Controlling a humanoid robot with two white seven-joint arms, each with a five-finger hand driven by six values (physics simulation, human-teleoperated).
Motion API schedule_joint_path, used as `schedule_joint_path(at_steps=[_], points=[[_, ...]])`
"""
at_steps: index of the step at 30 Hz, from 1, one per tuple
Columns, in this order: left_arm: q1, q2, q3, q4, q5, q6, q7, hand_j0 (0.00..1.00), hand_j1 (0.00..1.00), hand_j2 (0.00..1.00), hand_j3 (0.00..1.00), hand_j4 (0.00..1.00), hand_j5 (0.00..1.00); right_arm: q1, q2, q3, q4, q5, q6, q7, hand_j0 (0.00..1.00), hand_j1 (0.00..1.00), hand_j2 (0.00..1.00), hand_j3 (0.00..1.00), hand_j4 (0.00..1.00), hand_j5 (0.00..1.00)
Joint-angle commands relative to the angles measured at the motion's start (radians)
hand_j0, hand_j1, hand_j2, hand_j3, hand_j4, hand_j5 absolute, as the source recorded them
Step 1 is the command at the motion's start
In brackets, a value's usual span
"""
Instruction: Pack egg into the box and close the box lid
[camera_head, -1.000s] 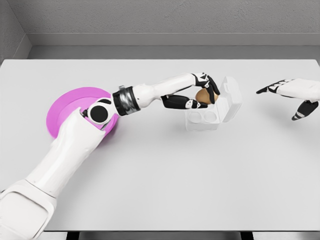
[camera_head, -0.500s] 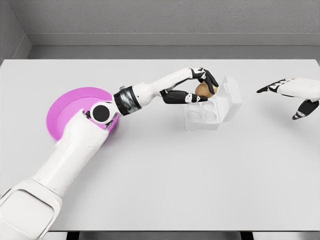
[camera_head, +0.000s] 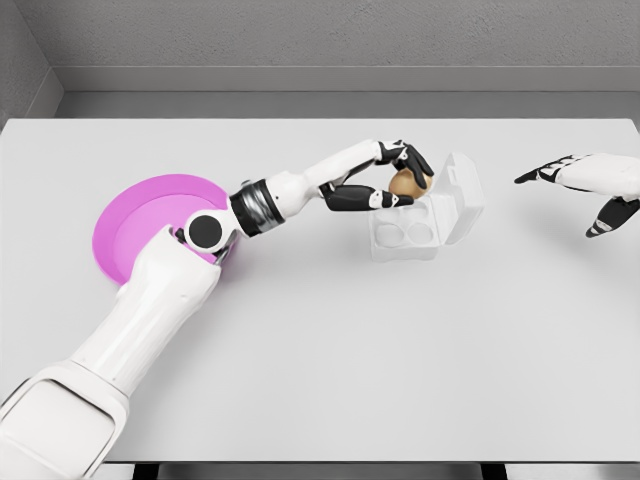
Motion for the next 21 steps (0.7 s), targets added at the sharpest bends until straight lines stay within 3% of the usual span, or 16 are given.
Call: schedule_joint_path(at_steps=[1,6,12,16,21], points=[[0.000,-0.011,0.000,0.022,0.017,0.002,0.003,0.44,0.44,0.44,0.44,0.44,0.44,0.000,-0.002,-0.001,0.000,-0.003,0.002,0.000,1.00,1.00,1.00,1.00,1.00,1.00],[-0.005,-0.037,0.003,0.070,0.066,0.002,0.006,0.45,0.45,0.45,0.45,0.45,0.45,0.000,-0.002,-0.001,0.000,-0.003,0.002,0.000,1.00,1.00,1.00,1.00,1.00,1.00],[-0.006,-0.040,0.006,0.075,0.089,0.002,0.006,0.44,0.44,0.44,0.44,0.44,0.44,0.000,-0.002,-0.001,-0.002,-0.003,0.002,0.000,1.00,1.00,1.00,1.00,1.00,1.00],[-0.009,-0.042,0.008,0.061,0.166,0.002,0.008,0.43,0.43,0.43,0.43,0.43,0.43,0.000,-0.003,0.001,-0.002,-0.003,0.002,0.000,1.00,1.00,1.00,1.00,1.00,1.00],[-0.005,-0.063,0.011,0.059,0.204,0.002,0.008,0.42,0.42,0.42,0.42,0.42,0.42,0.000,-0.003,0.004,-0.002,-0.003,0.002,0.000,1.00,1.00,1.00,1.00,1.00,1.00]])
